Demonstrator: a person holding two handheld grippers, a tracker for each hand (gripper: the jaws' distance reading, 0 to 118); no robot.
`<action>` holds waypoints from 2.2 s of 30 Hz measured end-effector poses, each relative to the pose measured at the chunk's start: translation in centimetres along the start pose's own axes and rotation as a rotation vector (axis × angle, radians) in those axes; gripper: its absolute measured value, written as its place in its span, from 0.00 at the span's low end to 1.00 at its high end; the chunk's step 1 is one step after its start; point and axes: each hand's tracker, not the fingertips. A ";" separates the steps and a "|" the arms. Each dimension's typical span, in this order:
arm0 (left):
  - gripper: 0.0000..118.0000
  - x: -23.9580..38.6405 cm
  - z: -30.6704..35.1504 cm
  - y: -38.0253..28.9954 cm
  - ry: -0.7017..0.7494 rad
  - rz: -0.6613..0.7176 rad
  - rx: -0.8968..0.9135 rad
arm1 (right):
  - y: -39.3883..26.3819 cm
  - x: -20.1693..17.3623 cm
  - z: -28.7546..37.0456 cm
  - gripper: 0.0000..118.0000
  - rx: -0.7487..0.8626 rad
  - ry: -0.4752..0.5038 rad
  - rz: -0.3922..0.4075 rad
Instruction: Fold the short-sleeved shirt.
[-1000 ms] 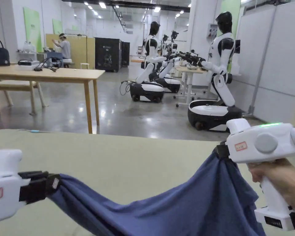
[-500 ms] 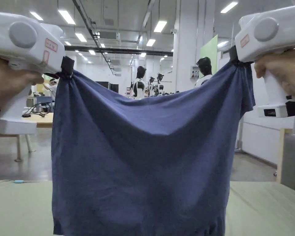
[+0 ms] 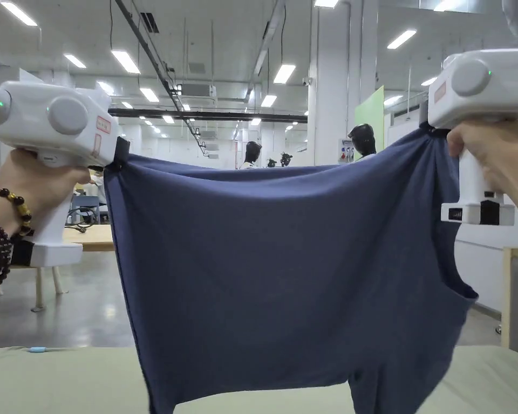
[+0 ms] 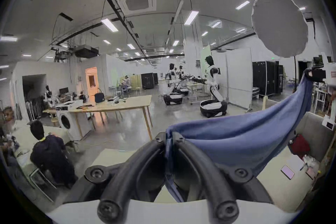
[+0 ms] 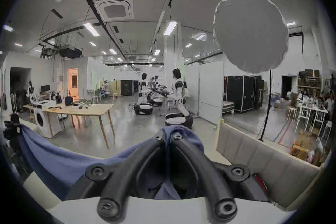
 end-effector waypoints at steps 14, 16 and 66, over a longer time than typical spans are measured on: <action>0.02 -0.5 -2.6 -4.2 -0.037 0.106 0.010 | -5.6 -0.4 -2.4 0.03 -0.018 0.028 -0.001; 0.02 -0.5 -2.7 -5.6 -0.051 0.130 0.003 | -7.2 -0.6 -2.5 0.03 -0.030 0.046 0.003; 0.02 -2.6 25.2 -55.5 -0.386 0.283 -0.660 | -58.2 11.1 28.2 0.03 -0.914 0.385 0.263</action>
